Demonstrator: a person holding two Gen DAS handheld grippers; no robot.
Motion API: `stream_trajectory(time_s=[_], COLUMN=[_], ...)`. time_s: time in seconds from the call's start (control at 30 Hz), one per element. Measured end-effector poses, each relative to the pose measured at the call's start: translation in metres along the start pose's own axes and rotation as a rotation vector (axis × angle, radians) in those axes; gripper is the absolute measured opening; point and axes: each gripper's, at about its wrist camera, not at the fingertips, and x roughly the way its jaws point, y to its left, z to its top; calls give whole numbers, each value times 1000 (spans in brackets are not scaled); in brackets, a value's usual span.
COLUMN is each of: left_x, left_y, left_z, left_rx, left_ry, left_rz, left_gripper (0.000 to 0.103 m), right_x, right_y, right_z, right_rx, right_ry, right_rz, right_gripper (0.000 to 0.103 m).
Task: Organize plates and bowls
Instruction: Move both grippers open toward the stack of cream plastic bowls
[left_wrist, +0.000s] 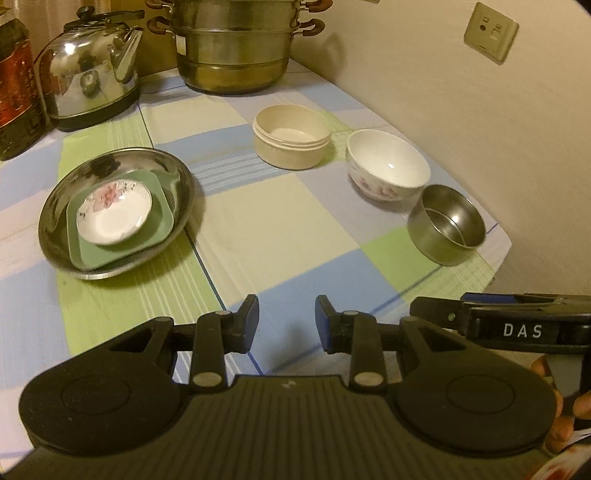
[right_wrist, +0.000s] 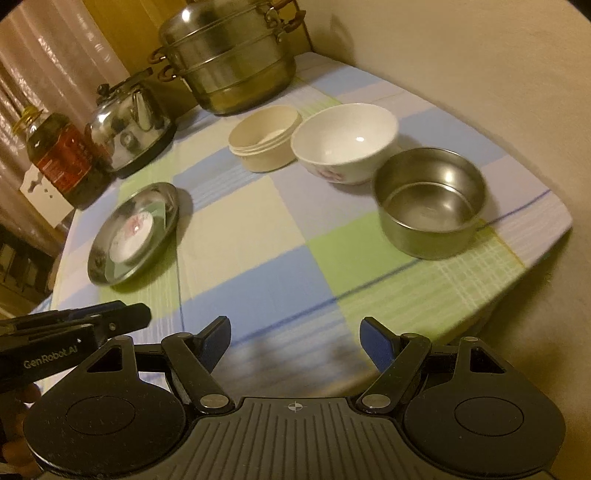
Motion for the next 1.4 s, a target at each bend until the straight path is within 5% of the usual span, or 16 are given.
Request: stream_trajectory(time_s=[0.4, 1.03, 1.4], left_x=[46, 126, 170], left_y=[46, 73, 88], left_z=[63, 156, 188], left_rx=[43, 122, 71], left_ry=[-2, -58, -32], left_rz=[-44, -144, -208], left_gripper=[29, 29, 28], right_x=[47, 123, 157], right_y=[36, 49, 47], right_z=[51, 125, 152], right_rx=[84, 297, 375], right_ry=[-89, -229, -249], right_rz=[-10, -100, -142], right_gripper=[77, 48, 38])
